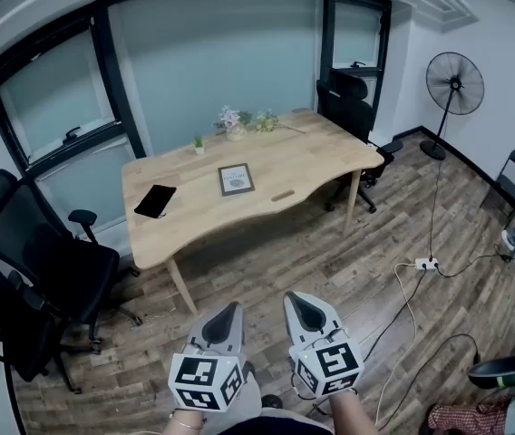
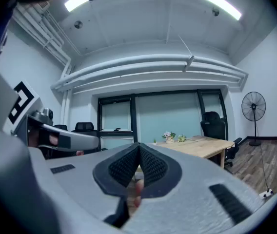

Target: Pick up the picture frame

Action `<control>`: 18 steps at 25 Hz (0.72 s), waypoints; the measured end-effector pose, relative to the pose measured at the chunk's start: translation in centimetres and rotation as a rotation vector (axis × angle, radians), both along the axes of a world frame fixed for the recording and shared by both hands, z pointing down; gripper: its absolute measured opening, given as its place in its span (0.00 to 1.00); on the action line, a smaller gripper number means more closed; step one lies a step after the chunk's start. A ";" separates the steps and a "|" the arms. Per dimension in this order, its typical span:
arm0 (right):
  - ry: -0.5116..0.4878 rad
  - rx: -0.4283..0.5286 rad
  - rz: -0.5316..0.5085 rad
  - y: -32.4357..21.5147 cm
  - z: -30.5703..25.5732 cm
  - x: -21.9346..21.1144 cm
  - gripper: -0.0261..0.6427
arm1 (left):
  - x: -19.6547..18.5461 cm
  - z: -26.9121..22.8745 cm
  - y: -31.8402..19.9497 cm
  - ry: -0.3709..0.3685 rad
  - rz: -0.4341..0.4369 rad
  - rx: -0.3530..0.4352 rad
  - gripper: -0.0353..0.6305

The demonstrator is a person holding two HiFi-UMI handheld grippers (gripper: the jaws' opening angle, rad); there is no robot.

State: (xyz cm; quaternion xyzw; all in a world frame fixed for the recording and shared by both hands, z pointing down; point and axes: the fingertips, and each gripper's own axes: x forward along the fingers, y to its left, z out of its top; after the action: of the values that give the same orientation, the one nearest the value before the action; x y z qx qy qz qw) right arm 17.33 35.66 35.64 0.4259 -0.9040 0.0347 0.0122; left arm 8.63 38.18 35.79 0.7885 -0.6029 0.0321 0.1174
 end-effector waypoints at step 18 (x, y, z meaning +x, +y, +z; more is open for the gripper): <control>0.003 -0.008 -0.032 -4.2 0.3 -1.4 0.05 | -0.9 0.3 -4.7 -0.004 0.001 0.012 0.06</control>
State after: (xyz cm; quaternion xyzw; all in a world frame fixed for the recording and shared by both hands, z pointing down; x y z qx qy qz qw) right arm 15.98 31.42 35.91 0.4113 -0.9106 0.0374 0.0157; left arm 7.74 33.53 36.07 0.7894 -0.6030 0.0302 0.1115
